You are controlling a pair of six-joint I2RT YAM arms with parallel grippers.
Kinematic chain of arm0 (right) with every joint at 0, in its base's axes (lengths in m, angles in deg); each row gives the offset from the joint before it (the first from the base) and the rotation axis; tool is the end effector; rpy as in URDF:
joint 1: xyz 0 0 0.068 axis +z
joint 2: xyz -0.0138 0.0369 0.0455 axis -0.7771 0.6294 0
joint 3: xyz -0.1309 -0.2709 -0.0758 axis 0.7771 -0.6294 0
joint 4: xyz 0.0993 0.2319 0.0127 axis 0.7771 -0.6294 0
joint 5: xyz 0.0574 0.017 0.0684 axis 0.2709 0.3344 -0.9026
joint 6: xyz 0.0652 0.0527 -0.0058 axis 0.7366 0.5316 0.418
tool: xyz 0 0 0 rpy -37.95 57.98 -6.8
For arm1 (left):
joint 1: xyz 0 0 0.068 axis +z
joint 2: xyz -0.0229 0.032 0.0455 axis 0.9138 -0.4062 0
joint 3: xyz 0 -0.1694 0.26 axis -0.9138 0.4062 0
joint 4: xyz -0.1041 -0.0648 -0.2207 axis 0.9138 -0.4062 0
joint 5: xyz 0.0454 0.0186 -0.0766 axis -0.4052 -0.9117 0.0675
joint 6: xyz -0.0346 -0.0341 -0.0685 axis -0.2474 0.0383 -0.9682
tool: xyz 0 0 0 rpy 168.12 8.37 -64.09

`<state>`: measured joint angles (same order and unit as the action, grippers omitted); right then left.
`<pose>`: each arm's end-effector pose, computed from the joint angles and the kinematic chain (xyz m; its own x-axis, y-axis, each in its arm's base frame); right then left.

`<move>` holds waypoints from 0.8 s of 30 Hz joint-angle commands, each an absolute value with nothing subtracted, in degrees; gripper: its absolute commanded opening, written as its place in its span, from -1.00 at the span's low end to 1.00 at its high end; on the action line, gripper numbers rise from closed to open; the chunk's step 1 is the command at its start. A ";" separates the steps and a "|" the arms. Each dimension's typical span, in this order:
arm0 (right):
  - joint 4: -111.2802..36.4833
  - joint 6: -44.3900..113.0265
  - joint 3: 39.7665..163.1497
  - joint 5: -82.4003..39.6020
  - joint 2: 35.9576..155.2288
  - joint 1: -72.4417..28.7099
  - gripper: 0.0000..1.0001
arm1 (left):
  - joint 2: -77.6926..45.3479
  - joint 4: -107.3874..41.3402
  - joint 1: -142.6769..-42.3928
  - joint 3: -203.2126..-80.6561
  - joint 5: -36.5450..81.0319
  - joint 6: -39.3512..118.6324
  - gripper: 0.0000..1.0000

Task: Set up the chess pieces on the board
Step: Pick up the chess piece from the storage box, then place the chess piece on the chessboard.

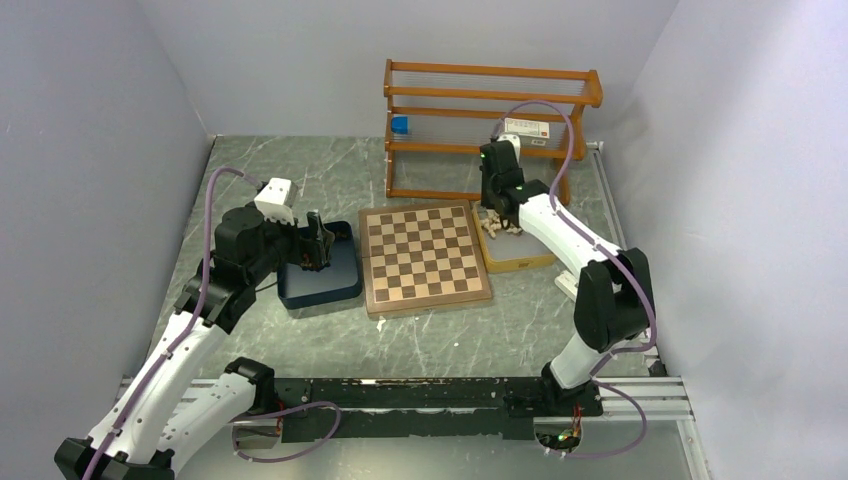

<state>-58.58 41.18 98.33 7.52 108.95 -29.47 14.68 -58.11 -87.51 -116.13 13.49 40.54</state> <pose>0.3701 0.1173 0.2844 -0.6477 -0.0187 -0.7617 0.0570 0.9957 -0.0729 0.1634 -0.0636 0.3399 -0.3968 -0.0431 -0.9169 0.2901 0.9418 -0.1698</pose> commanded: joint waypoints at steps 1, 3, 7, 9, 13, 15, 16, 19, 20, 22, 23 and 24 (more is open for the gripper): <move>-59.93 39.82 102.36 6.09 109.15 -25.97 -0.85 | 15.53 -57.71 -87.74 -115.88 12.54 41.26 0.99; -59.71 39.82 103.91 5.49 110.69 -24.59 -0.85 | 15.57 -57.72 -87.74 -115.91 12.41 41.25 0.99; -57.70 39.72 105.96 5.08 113.69 -21.62 -0.85 | 15.81 -57.73 -87.74 -115.87 12.47 41.27 0.99; -56.01 39.53 106.91 4.68 115.42 -20.24 -0.85 | 15.88 -57.67 -87.74 -115.91 12.84 41.26 0.99; -53.48 39.66 108.85 3.56 120.36 -18.14 -0.85 | 15.87 -57.37 -87.74 -115.86 13.45 41.29 0.99; -53.23 39.80 110.46 3.55 123.11 -17.55 -0.85 | 15.95 -57.51 -87.81 -115.90 13.39 41.23 0.99; -53.16 39.86 111.41 3.49 124.58 -17.24 -0.85 | 15.96 -57.54 -87.82 -115.91 13.25 41.23 0.99; -54.03 39.79 114.13 4.03 128.21 -16.72 -0.86 | 16.08 -57.69 -87.83 -115.90 13.10 41.25 0.99; -54.29 39.68 114.73 4.51 129.04 -16.55 -0.86 | 16.06 -57.67 -87.83 -115.91 13.03 41.28 0.99; -53.92 39.43 115.07 5.21 129.87 -16.41 -0.86 | 16.08 -57.67 -87.83 -115.99 12.89 41.29 0.99; -53.46 39.26 114.85 5.49 129.98 -16.43 -0.87 | 16.06 -57.71 -87.83 -115.99 12.80 41.21 0.99; -53.03 39.08 114.43 5.82 130.00 -16.44 -0.87 | 16.14 -57.71 -87.83 -115.95 12.76 41.28 0.99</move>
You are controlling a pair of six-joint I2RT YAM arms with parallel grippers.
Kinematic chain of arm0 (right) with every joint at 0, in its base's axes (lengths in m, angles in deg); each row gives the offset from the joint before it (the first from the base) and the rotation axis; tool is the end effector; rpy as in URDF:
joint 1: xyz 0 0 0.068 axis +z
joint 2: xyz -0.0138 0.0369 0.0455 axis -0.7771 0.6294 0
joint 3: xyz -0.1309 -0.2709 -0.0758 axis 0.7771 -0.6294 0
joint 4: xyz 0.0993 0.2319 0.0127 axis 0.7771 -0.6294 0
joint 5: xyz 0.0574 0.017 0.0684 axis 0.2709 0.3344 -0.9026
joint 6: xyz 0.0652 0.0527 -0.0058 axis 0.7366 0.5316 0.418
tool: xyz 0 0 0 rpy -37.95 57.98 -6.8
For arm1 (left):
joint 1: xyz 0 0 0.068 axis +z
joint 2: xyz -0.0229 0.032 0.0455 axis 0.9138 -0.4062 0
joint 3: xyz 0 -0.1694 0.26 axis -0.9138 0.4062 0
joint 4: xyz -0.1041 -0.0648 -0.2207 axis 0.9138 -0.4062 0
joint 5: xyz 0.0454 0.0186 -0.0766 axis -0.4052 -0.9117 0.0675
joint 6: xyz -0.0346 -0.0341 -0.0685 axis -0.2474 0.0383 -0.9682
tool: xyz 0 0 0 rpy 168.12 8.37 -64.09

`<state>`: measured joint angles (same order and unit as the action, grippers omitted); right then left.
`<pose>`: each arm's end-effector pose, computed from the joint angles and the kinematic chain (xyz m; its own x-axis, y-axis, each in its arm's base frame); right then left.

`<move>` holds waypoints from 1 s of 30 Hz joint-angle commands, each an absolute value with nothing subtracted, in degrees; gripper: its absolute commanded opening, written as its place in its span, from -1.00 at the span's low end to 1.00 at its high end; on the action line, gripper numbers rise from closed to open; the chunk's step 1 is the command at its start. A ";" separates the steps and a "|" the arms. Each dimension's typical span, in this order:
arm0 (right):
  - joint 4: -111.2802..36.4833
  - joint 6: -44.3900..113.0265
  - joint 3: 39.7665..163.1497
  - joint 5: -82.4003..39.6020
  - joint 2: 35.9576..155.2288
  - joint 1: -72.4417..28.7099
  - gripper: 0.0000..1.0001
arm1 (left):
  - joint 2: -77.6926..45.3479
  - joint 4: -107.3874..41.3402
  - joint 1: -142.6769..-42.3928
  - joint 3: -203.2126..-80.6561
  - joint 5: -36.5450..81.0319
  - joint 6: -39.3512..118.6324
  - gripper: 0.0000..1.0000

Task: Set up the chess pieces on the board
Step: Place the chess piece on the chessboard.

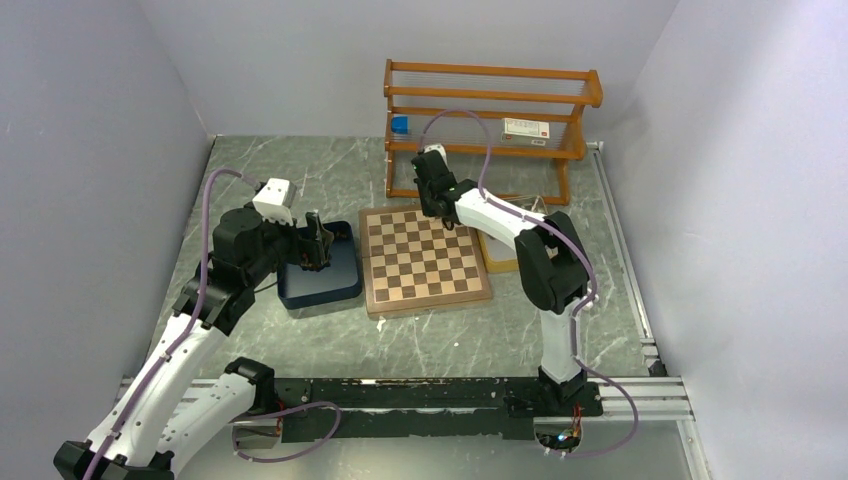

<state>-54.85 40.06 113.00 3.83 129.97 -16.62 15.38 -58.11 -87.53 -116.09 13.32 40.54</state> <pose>0.4132 0.2558 0.2237 -0.6622 -0.2020 -0.7215 -0.2274 0.9717 -0.0634 0.1609 -0.0625 0.3416 -0.3865 -0.0470 -0.9211 0.2897 0.9420 -0.1696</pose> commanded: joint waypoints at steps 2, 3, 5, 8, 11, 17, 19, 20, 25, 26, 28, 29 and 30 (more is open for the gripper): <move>-52.33 38.78 113.98 6.45 129.96 -16.43 -0.87 | 16.09 -57.72 -87.83 -115.99 12.80 41.27 0.99; -51.74 38.56 113.60 6.68 129.93 -16.45 -0.87 | 16.04 -57.67 -87.83 -115.99 12.91 41.23 0.99; -50.47 38.45 112.69 6.65 129.37 -16.43 -0.87 | 15.96 -57.56 -87.83 -116.00 13.01 41.29 0.99; -48.57 38.42 111.38 6.59 129.17 -16.44 -0.87 | 15.86 -57.41 -87.83 -116.00 13.18 41.26 0.99; -47.58 38.38 110.86 7.08 129.88 -16.45 -0.87 | 15.81 -57.41 -87.83 -115.95 13.30 41.22 0.99; -47.59 38.58 110.37 7.75 130.66 -16.39 -0.86 | 15.99 -57.71 -87.83 -116.00 12.93 41.20 0.99; -46.91 38.34 109.46 8.17 130.19 -16.43 -0.86 | 15.96 -57.72 -87.83 -116.00 12.93 41.28 0.99; -46.69 38.20 109.20 8.23 129.98 -16.42 -0.86 | 15.94 -57.72 -87.83 -116.00 12.93 41.22 0.99; -46.69 38.29 108.77 8.51 129.89 -16.43 -0.84 | 15.90 -57.71 -87.83 -116.00 13.10 41.29 0.99; -46.72 38.38 108.71 8.41 129.90 -16.44 -0.82 | 15.88 -57.70 -87.83 -116.00 13.10 41.30 0.99; -46.82 38.85 108.54 8.17 129.96 -16.44 -0.75 | 15.88 -57.70 -87.83 -116.00 13.02 41.31 0.99; -46.89 39.05 108.46 7.99 129.92 -16.44 -0.70 | 15.90 -57.69 -87.83 -116.00 12.97 41.30 0.99; -46.91 39.25 108.38 7.97 129.91 -16.41 -0.65 | 15.88 -57.64 -87.83 -116.00 12.93 41.29 0.99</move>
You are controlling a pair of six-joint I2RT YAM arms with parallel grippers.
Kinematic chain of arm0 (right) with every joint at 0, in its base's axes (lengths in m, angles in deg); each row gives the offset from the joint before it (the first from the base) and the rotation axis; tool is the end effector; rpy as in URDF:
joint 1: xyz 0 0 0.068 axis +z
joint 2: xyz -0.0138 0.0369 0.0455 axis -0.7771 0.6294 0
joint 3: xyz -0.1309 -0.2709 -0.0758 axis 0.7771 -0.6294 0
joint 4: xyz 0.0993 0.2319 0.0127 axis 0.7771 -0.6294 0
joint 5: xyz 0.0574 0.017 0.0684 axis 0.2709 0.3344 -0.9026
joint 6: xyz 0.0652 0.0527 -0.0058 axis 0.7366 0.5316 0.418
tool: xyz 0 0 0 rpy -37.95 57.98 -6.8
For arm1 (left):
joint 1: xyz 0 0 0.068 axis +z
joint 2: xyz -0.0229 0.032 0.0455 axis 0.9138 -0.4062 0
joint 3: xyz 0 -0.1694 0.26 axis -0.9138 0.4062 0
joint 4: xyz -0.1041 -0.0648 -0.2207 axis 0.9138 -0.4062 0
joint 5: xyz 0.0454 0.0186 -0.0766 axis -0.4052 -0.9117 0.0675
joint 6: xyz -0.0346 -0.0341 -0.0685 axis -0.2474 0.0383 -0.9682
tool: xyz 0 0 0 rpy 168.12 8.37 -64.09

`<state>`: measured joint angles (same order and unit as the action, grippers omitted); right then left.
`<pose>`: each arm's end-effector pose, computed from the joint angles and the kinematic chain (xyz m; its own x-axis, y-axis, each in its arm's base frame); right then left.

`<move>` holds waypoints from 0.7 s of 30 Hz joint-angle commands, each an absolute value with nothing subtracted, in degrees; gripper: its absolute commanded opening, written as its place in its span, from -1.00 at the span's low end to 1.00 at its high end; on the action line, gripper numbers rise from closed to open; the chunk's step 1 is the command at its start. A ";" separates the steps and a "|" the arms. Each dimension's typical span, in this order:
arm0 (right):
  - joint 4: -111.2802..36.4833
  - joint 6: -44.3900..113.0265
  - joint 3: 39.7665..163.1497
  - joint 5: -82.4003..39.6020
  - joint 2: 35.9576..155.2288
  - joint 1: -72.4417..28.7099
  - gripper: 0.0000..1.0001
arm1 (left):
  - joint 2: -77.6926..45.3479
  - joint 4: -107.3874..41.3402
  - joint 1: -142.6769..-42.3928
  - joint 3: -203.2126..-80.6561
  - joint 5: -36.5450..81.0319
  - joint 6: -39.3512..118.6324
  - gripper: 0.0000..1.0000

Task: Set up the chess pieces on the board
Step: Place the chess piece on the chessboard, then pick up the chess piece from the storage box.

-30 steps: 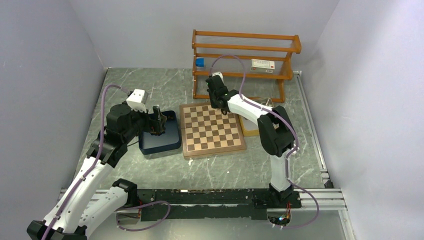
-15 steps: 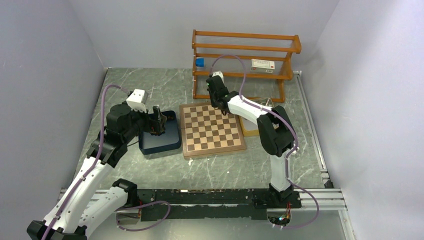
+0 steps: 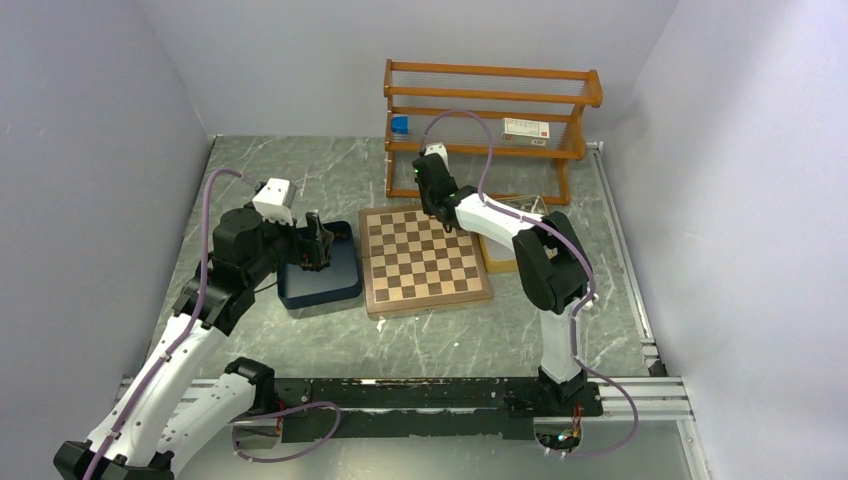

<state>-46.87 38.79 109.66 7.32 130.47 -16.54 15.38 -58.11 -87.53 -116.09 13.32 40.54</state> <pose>0.4186 0.2552 0.2153 -0.6033 -0.1926 -0.7739 -0.1938 0.9767 -0.0920 0.1609 -0.0625 0.3416 -0.3865 -0.0470 -0.9211 0.2897 0.9420 -0.1696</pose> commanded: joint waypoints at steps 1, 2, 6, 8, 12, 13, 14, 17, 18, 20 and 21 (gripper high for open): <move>-46.91 39.51 108.36 7.94 129.73 -16.45 -0.59 | 15.89 -57.71 -87.83 -116.00 12.93 41.23 0.99; -47.03 39.76 108.47 7.76 129.59 -16.40 -0.53 | 15.89 -57.71 -87.83 -116.00 13.00 41.26 0.99; -47.43 40.38 109.51 6.63 128.23 -16.37 -0.34 | 15.78 -57.71 -87.83 -115.91 13.02 41.29 0.99; -47.62 40.30 109.98 6.05 127.34 -16.44 -0.22 | 15.79 -57.69 -87.83 -115.91 13.08 41.27 0.99; -48.67 40.57 110.78 5.14 125.18 -16.84 0.00 | 15.99 -57.72 -87.83 -115.94 12.98 41.36 0.99; -49.15 40.60 110.88 4.92 124.45 -17.11 0.06 | 15.95 -57.72 -87.83 -115.94 13.01 41.31 0.99; -49.40 40.68 110.83 4.66 123.65 -17.19 0.12 | 15.93 -57.72 -87.83 -115.91 13.09 41.37 0.99; -50.20 40.99 109.54 4.52 120.64 -18.09 0.27 | 15.93 -57.72 -87.83 -115.78 12.94 41.35 0.99; -50.18 41.10 108.85 4.48 119.35 -18.52 0.30 | 15.98 -57.72 -87.83 -115.77 12.85 41.30 0.99; -50.21 40.94 107.23 4.37 116.86 -19.57 0.33 | 15.94 -57.67 -87.83 -115.73 12.91 41.21 0.99; -50.36 40.57 106.53 4.58 115.64 -20.14 0.33 | 15.90 -57.71 -87.83 -115.73 12.97 41.26 0.99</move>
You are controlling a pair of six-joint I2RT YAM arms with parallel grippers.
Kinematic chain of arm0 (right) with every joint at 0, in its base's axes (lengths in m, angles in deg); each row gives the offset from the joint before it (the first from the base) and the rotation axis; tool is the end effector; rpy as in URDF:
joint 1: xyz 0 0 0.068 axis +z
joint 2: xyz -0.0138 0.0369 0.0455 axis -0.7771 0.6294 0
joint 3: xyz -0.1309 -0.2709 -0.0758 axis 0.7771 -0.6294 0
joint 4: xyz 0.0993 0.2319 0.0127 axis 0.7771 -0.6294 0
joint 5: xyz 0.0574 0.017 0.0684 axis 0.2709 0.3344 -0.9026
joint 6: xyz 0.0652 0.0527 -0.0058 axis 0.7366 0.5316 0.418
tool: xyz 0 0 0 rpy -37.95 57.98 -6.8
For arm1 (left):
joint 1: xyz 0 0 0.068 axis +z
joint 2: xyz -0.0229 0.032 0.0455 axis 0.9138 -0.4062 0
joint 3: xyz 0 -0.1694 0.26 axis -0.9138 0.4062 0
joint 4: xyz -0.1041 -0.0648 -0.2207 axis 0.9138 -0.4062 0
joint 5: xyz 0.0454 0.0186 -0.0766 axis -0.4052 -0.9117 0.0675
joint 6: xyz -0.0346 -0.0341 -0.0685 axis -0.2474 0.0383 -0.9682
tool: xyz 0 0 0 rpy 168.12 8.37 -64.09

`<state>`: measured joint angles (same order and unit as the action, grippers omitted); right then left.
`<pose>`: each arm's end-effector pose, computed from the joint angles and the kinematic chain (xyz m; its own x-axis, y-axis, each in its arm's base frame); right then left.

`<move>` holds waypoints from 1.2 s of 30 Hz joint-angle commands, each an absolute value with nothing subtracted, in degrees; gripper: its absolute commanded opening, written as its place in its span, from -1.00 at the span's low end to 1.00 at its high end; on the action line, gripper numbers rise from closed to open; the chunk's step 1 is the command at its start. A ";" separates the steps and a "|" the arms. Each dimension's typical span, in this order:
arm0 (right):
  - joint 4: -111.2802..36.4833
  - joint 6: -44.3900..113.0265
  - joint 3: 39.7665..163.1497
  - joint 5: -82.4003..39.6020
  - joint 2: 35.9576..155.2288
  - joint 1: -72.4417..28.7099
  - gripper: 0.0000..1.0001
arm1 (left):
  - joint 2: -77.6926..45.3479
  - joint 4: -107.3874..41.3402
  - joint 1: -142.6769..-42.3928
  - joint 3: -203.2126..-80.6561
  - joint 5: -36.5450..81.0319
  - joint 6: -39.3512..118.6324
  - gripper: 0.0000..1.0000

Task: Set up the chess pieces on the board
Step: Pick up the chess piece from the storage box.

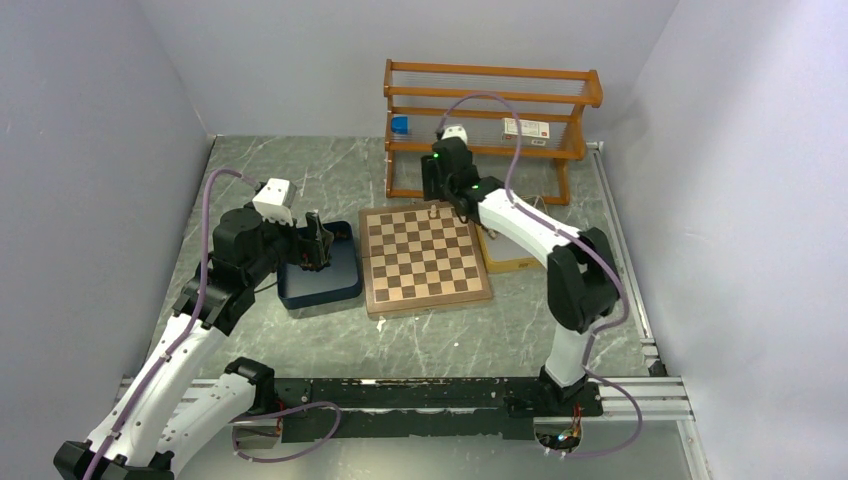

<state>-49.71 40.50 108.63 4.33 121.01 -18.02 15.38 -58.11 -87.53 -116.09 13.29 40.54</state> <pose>0.3994 0.2319 0.2781 -0.5566 -0.1064 -0.8239 -0.1878 0.9822 0.0000 0.1609 -0.0624 0.3416 -0.3864 -0.0470 -0.9211 0.2892 0.9421 -0.1694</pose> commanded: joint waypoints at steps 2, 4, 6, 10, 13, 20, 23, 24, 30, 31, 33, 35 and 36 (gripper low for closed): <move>-51.20 39.62 105.36 6.13 113.40 -21.36 0.32 | 15.78 -57.34 -87.83 -115.61 13.18 41.25 0.99; -51.64 38.84 103.65 7.64 111.81 -22.95 0.21 | 15.82 -57.19 -87.83 -115.56 13.44 41.33 0.99; -51.13 38.29 101.37 8.08 110.39 -24.99 0.03 | 15.85 -57.17 -87.83 -115.56 13.45 41.32 0.99; -50.45 38.49 97.77 6.96 109.02 -29.40 -0.23 | 15.82 -57.11 -87.83 -115.56 13.45 41.33 0.99; -49.80 38.40 96.06 7.62 109.95 -31.51 -0.34 | 15.70 -57.08 -87.83 -115.56 13.45 41.35 0.99; -50.74 40.03 96.43 6.42 115.80 -36.23 -0.41 | 15.59 -57.10 -87.83 -115.47 13.45 41.35 0.99; -48.69 39.21 95.68 3.71 116.51 -36.58 -0.41 | 15.50 -57.01 -87.83 -115.49 13.45 41.36 0.99; -47.86 38.94 95.10 2.55 116.74 -36.52 -0.42 | 15.55 -56.99 -87.83 -115.54 13.45 41.37 0.99; -45.46 38.63 93.56 -0.82 118.16 -36.57 -0.42 | 15.42 -56.89 -87.83 -115.48 13.45 41.46 0.99; -45.16 38.51 93.46 -1.31 118.29 -36.50 -0.42 | 15.38 -56.82 -87.83 -115.47 13.45 41.44 0.99; -44.71 38.17 93.34 -1.92 118.67 -36.56 -0.42 | 15.32 -56.84 -87.83 -115.47 13.45 41.38 0.99; -44.50 37.80 93.47 -2.29 119.23 -36.57 -0.42 | 15.38 -56.84 -87.83 -115.47 13.45 41.44 0.99; -44.53 37.68 93.64 -2.25 119.59 -36.56 -0.42 | 15.38 -56.84 -87.83 -115.47 13.45 41.43 0.99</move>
<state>-46.82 38.75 93.94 -0.79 118.26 -36.40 15.25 -58.07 -87.53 -115.76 13.32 40.57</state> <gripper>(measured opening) 0.290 0.995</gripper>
